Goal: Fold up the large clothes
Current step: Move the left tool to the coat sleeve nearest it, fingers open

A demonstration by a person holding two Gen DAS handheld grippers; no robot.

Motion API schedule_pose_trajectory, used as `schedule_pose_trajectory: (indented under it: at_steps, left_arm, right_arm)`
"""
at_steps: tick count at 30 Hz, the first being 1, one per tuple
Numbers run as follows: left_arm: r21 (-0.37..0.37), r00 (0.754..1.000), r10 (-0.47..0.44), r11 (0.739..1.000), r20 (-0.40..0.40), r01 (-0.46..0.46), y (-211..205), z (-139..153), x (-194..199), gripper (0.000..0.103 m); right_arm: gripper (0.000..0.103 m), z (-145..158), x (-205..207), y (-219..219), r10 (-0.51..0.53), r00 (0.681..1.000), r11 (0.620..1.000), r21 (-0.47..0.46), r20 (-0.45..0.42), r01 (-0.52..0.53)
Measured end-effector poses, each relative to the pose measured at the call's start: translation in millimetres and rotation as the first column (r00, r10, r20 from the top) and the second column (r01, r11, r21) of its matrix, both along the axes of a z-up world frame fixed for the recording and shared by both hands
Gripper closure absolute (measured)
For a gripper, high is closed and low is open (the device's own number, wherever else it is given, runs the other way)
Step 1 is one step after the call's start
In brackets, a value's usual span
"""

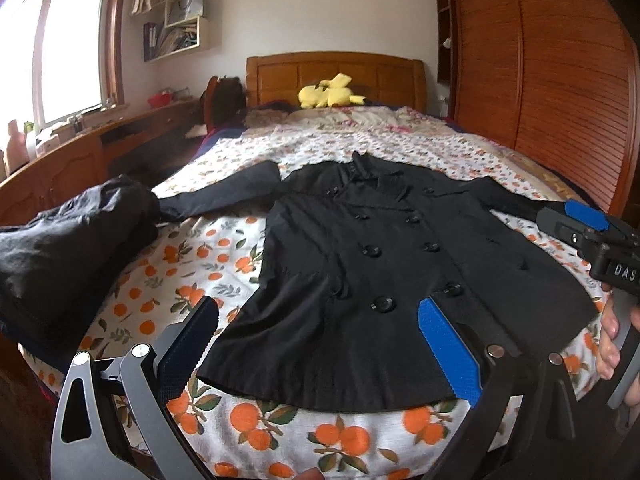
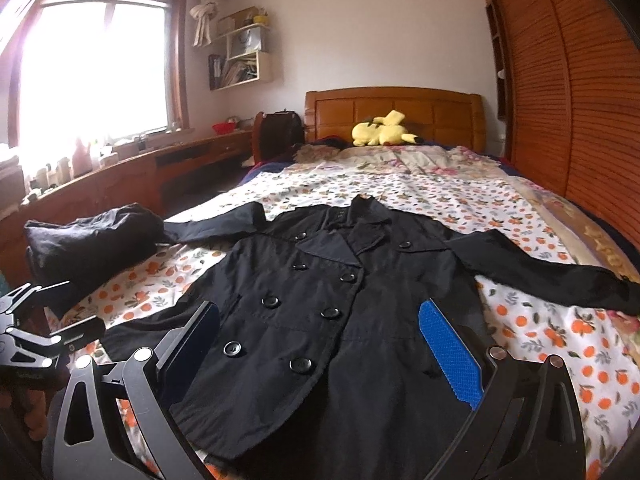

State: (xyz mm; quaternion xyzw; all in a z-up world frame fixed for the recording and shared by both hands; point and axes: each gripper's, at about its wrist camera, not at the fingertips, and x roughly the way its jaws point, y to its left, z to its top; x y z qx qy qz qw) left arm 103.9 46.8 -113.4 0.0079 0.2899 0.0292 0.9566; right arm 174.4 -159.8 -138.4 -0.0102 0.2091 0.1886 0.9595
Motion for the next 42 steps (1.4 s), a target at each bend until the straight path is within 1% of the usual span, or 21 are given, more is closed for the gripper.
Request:
schedule_pose_trajectory:
  at_steps: [5, 7, 9, 14, 17, 20, 23, 25, 28, 30, 33, 39, 42]
  left_arm:
    - [-0.009, 0.999, 0.035, 0.999, -0.036, -0.035, 15.1, -16.3, 12.6, 0.002]
    - [0.006, 0.997, 0.069, 0.998, -0.041, -0.068, 20.4, -19.9, 16.3, 0.002]
    - [0.024, 0.994, 0.100, 0.995, -0.046, -0.099, 26.3, -21.1, 19.5, 0.002]
    - [0.010, 0.987, 0.155, 0.988, -0.051, -0.155, 47.7, -24.4, 25.0, 0.002]
    - [0.022, 0.982, 0.182, 0.983, -0.053, -0.181, 56.5, -26.1, 29.3, 0.002]
    - [0.036, 0.978, 0.195, 0.981, -0.073, -0.192, 65.8, -29.5, 37.8, 0.002]
    - [0.017, 0.976, 0.194, 0.981, -0.099, -0.193, 77.3, -32.4, 48.6, 0.002]
    - [0.011, 0.976, 0.188, 0.982, -0.111, -0.188, 84.2, -34.0, 56.8, 0.002]
    - [0.000, 0.978, 0.167, 0.986, -0.124, -0.168, 94.1, -34.9, 72.5, 0.002]
    - [-0.009, 0.979, 0.154, 0.988, -0.133, -0.156, 102.5, -35.5, 88.3, 0.002]
    - [-0.018, 0.976, 0.161, 0.986, -0.146, -0.166, 113.7, -38.3, 112.1, 0.002]
    - [-0.058, 0.974, 0.139, 0.987, -0.177, -0.151, 137.3, -43.4, 170.8, 0.002]
    - [-0.071, 0.972, 0.135, 0.986, -0.194, -0.151, 147.6, -42.6, 200.7, 0.002]
  right_arm:
    - [0.006, -9.7, 23.7, 16.0, 0.042, 0.999, 0.999, -0.017, -0.007, -0.042]
    - [0.006, -12.8, 34.1, 23.5, 0.046, 0.999, 0.999, -0.026, -0.007, -0.046]
    - [0.006, -14.8, 44.5, 30.8, 0.050, 0.999, 0.998, -0.028, -0.007, -0.050]
    - [0.006, -18.8, 74.9, 46.9, 0.093, 0.995, 0.996, -0.013, -0.024, -0.093]
    - [0.006, -22.1, 91.5, 57.0, 0.119, 0.992, 0.993, -0.012, -0.032, -0.120]
    - [0.006, -27.5, 105.1, 66.7, 0.140, 0.989, 0.990, -0.017, -0.040, -0.141]
    - [0.006, -38.3, 118.7, 76.3, 0.166, 0.985, 0.986, -0.027, -0.052, -0.167]
    - [0.006, -47.0, 122.5, 79.9, 0.164, 0.985, 0.985, -0.037, -0.058, -0.166]
    - [0.006, -64.6, 129.0, 82.0, 0.166, 0.981, 0.985, -0.036, -0.096, -0.170]
    - [0.006, -66.9, 132.2, 80.4, 0.174, 0.979, 0.984, -0.024, -0.110, -0.177]
    - [0.006, -65.5, 128.4, 79.4, 0.178, 0.980, 0.984, -0.017, -0.090, -0.180]
    - [0.006, -68.2, 124.8, 87.0, 0.173, 0.982, 0.982, -0.069, -0.073, -0.178]
    - [0.006, -69.2, 124.8, 88.9, 0.176, 0.982, 0.980, -0.080, -0.072, -0.182]
